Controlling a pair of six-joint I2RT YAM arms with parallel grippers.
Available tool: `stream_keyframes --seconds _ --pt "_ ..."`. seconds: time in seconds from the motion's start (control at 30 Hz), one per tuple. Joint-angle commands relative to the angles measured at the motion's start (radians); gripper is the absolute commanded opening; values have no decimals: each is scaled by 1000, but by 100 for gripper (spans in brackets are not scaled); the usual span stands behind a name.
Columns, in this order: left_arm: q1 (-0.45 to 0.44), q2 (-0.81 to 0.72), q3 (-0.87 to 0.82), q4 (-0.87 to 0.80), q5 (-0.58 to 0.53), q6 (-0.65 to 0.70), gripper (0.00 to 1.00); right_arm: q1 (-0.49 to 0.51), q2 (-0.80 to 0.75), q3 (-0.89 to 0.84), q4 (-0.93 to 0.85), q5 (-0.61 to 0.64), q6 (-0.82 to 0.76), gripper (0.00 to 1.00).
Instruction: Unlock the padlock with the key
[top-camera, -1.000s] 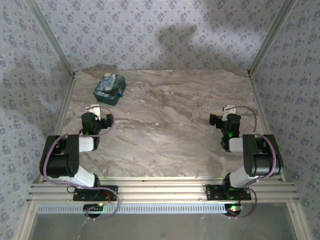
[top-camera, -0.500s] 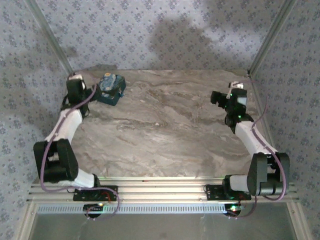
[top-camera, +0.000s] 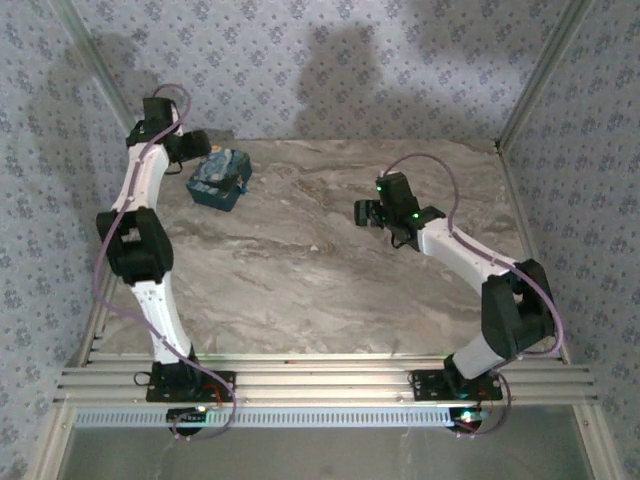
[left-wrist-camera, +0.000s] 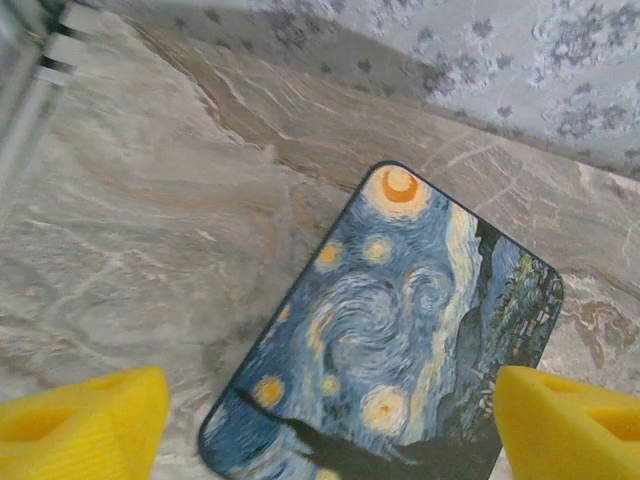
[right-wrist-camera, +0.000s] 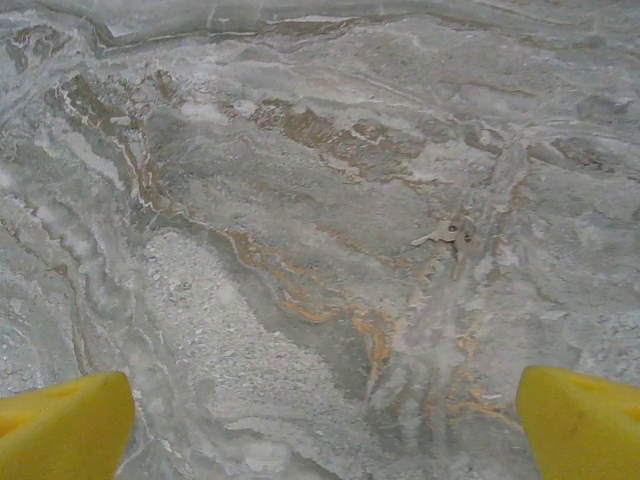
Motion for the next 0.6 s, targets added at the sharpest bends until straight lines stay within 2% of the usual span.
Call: stream_keyframes --seconds 0.0,0.1,0.23,0.33,0.43,0.57 --pt "-2 128 182 -200 89 49 81 25 48 49 -57 40 49 100" --pt "-11 245 327 -280 131 62 77 37 80 71 -72 30 76 100" --pt "-47 304 375 -314 185 82 72 49 90 87 -92 22 101 100" --pt "-87 304 348 -324 213 102 70 60 68 73 -94 26 113 100" --pt "-131 297 301 -337 260 108 61 60 33 50 -101 15 134 100" --pt "-212 242 126 -291 237 130 57 62 -27 16 -125 9 146 100"
